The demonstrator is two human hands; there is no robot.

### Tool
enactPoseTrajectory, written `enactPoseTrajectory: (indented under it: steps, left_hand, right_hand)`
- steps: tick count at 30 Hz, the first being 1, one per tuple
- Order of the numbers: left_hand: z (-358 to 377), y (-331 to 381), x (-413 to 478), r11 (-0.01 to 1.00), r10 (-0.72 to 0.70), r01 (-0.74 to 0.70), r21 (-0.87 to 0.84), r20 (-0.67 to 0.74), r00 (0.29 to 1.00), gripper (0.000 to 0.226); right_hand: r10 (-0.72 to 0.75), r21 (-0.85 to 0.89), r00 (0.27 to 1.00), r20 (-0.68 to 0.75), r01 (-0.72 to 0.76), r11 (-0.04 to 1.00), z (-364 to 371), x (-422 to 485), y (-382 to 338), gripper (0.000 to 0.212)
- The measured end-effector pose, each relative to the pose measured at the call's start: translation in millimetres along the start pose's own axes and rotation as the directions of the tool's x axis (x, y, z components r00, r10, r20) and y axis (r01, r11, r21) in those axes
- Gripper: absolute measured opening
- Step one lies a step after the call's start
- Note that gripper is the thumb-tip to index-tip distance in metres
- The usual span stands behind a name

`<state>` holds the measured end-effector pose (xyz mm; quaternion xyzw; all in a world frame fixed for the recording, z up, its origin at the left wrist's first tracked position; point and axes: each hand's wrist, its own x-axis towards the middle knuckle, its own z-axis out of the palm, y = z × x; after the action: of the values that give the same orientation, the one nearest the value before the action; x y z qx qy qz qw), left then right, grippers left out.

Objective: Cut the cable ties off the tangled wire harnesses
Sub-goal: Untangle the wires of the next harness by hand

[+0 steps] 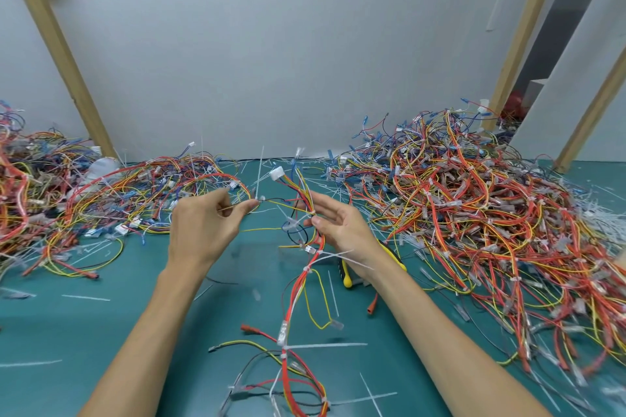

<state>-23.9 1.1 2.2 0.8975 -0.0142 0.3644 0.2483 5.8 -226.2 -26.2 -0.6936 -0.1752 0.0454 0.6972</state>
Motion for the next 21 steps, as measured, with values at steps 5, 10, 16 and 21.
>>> enactPoseTrajectory:
  steps: [5,10,16,21]
  left_hand:
    - [3,-6,0,0.994,-0.077,0.077,0.074,-0.006,0.997,0.059]
    - [11,-13,-2,0.981,-0.091,0.080,0.177,0.052,0.995,0.052]
    - [19,-26,-4,0.955,-0.084,0.136,-0.263,0.200,0.976,0.021]
    - [16,-27,0,0.803,-0.241,0.353,-0.480,0.281,0.929,0.024]
  right_hand:
    - [0.014,0.031,0.999,0.036,-0.015,0.999,2,0,2,0.047]
    - [0.033,0.141,0.998,0.056,-0.041,0.989,-2,1,5,0.045]
    - [0.098,0.328,0.992,0.080,-0.119,0.937,-6,2,5,0.046]
    - [0.095,0.327,0.993,0.072,-0.114,0.938,-6,2,2,0.044]
